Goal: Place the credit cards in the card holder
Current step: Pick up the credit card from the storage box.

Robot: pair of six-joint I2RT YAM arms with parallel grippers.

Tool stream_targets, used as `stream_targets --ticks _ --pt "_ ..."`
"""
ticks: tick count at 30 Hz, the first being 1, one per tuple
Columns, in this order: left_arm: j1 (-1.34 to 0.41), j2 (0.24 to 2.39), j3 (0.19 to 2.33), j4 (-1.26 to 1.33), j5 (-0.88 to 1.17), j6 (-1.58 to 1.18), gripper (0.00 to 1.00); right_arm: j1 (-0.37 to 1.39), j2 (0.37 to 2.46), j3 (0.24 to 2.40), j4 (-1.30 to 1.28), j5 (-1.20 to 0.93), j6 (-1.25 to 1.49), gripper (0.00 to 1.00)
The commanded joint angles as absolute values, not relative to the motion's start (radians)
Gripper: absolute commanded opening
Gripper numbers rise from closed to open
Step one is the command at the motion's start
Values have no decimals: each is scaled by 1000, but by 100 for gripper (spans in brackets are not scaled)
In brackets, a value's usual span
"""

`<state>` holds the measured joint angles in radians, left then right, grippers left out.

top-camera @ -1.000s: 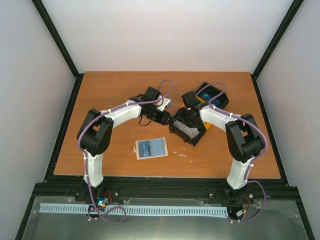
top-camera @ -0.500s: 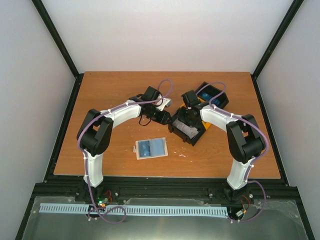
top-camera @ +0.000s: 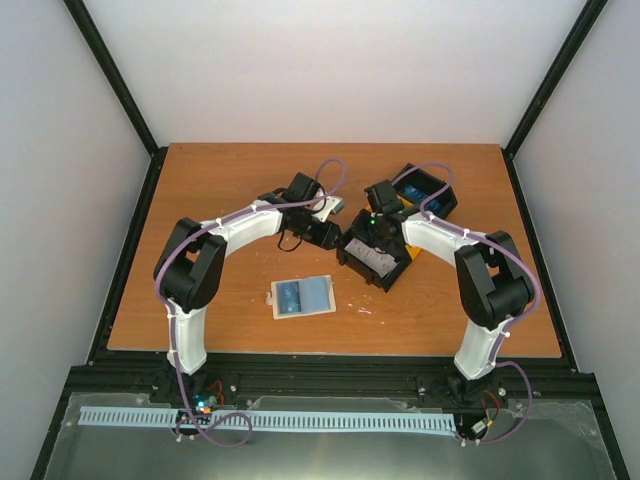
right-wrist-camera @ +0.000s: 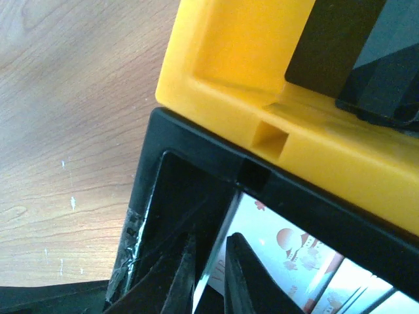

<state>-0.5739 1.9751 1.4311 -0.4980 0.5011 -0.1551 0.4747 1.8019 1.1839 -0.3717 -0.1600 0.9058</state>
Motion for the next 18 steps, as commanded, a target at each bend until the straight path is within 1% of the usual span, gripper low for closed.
stream_targets --ticks 1,7,11,14,18 --pt "-574 1949 1442 -522 481 -128 42 483 1806 1172 -345 -185 914 14" --pt "-574 1944 1439 -515 479 -130 42 483 1834 1195 -412 -139 916 17" --pt "-574 1940 1436 -512 481 -130 42 483 1852 1201 -414 -142 911 17" --pt "-573 1936 1436 -512 477 -129 42 483 1852 1204 -414 -135 906 15" --pt "-574 1929 1437 -513 471 -127 43 483 1832 1212 -427 -116 896 9"
